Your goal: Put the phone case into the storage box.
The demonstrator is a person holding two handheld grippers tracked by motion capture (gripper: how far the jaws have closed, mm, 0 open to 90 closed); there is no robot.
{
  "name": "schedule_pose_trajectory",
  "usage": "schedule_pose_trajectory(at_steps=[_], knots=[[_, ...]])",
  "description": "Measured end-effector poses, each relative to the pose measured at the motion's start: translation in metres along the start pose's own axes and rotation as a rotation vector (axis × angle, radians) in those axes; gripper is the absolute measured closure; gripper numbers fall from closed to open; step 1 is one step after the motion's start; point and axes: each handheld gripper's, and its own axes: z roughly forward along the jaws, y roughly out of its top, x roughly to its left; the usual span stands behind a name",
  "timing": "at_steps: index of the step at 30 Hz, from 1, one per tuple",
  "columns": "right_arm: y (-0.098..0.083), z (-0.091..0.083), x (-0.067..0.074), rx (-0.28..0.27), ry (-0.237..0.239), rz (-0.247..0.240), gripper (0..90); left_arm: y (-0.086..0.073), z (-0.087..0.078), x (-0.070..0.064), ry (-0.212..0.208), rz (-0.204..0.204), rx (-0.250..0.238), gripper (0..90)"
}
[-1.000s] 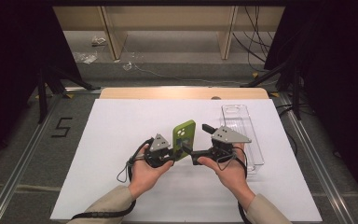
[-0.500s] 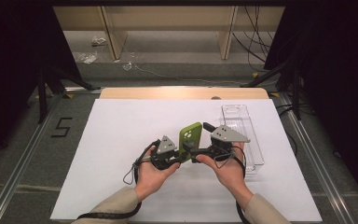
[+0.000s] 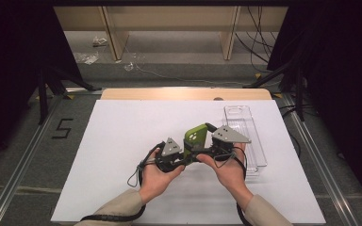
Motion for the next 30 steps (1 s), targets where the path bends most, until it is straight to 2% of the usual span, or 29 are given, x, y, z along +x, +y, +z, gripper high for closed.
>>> schedule_pose_trajectory(at_steps=[17, 30], knots=[[-0.001, 0.0014, 0.0017, -0.016, -0.013, 0.018, 14.8, -0.001, 0.0011, 0.0011, 0.004, -0.005, -0.003, 77.0], [-0.0004, 0.0004, 0.0015, -0.021, -0.001, 0.018, 16.5, -0.001, 0.0009, 0.0007, -0.004, -0.003, -0.008, 76.8]])
